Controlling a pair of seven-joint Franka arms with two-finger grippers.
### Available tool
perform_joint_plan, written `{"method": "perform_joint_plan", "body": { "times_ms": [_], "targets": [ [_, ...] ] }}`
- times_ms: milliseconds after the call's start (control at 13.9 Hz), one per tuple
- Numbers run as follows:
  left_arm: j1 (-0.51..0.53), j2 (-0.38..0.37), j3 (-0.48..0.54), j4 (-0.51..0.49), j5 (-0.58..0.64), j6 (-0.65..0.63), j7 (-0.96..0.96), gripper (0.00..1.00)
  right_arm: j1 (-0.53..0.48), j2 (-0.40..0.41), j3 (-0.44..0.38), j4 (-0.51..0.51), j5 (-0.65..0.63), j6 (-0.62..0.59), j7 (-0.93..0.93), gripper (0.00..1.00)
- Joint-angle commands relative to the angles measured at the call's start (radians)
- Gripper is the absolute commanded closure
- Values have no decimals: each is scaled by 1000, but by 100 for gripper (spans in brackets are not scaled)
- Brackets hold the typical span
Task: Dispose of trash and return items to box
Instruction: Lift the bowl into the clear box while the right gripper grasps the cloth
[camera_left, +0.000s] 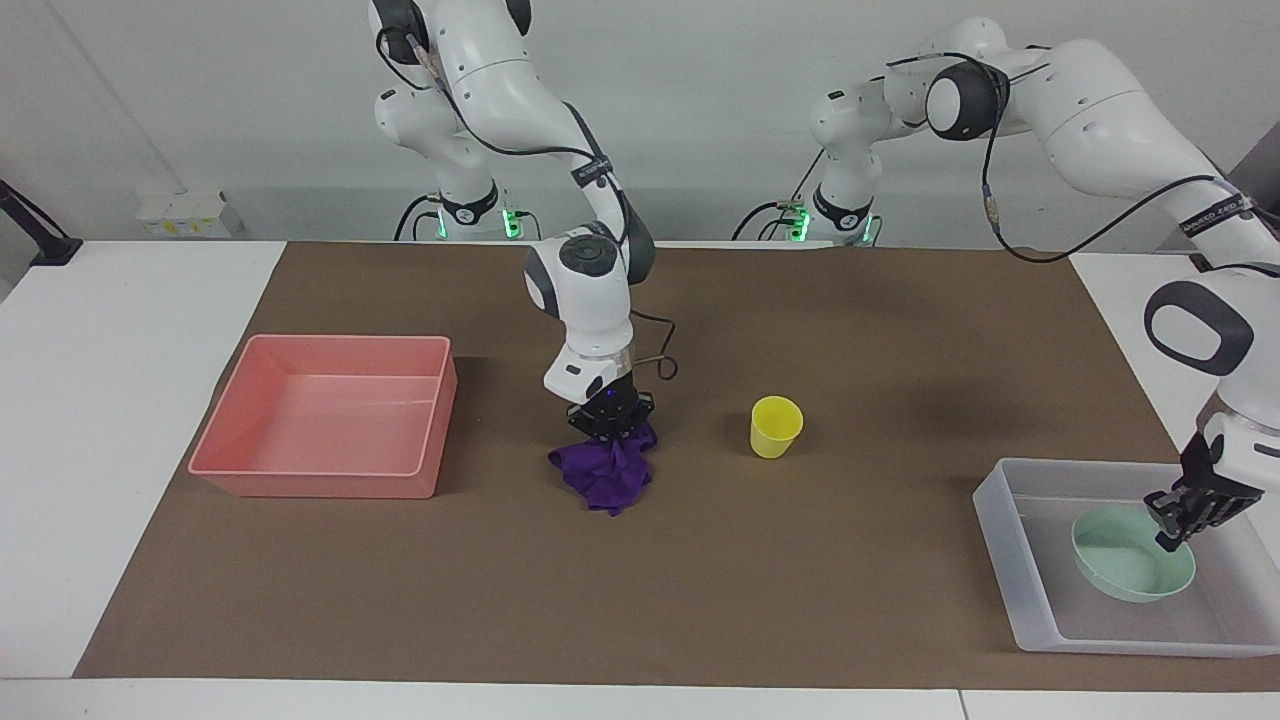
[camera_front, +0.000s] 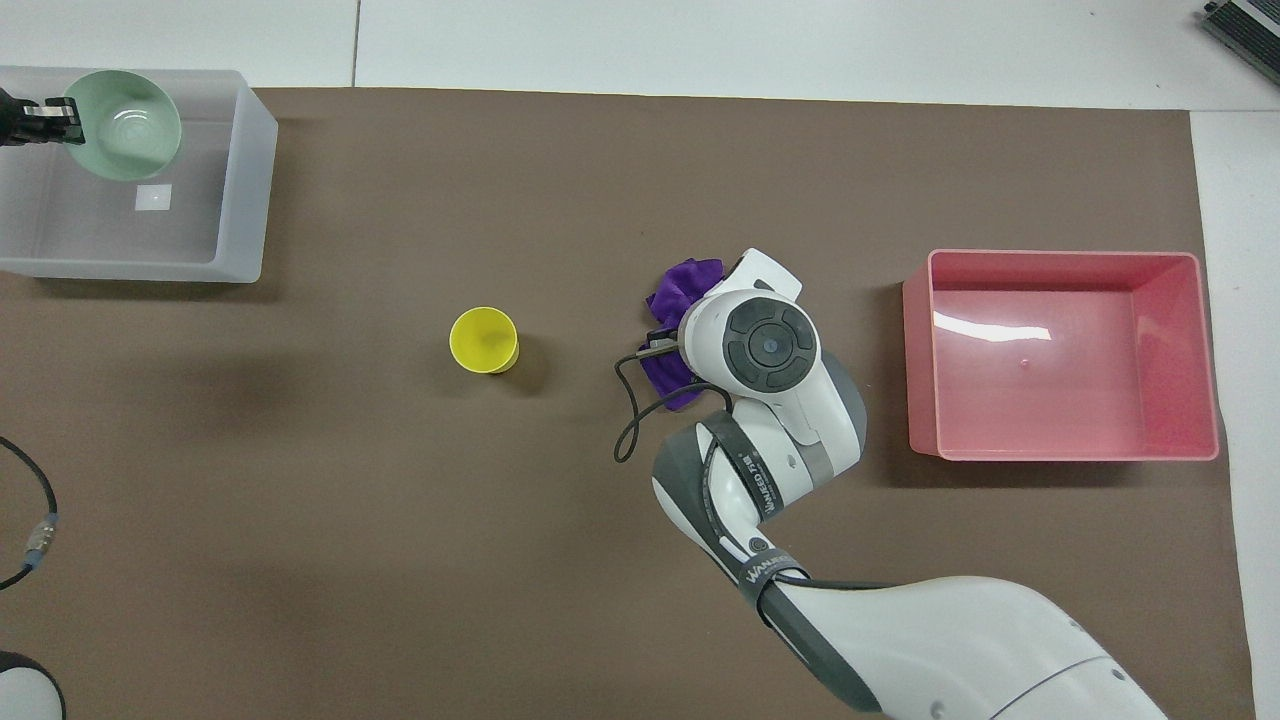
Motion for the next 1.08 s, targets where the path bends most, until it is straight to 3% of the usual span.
{"method": "perform_joint_plan", "body": {
  "times_ms": [0,430,574,1004],
  "targets": [
    [19,52,-9,65,-1,-30,2,100,-10,-9,0,57,-16,-80,-7,100],
    [22,52,1,7,-11,4,-76,100,-16,-112,-9,94,-4,-202,-4,100],
    [21,84,37,8,-9,30,-118,100,-36,-137,-9,97,-7,-229,-5,100],
    [18,75,48,-41,-7,36,-179,100,-111,-241,-9,99,-16,-315,-18,100]
  ]
}}
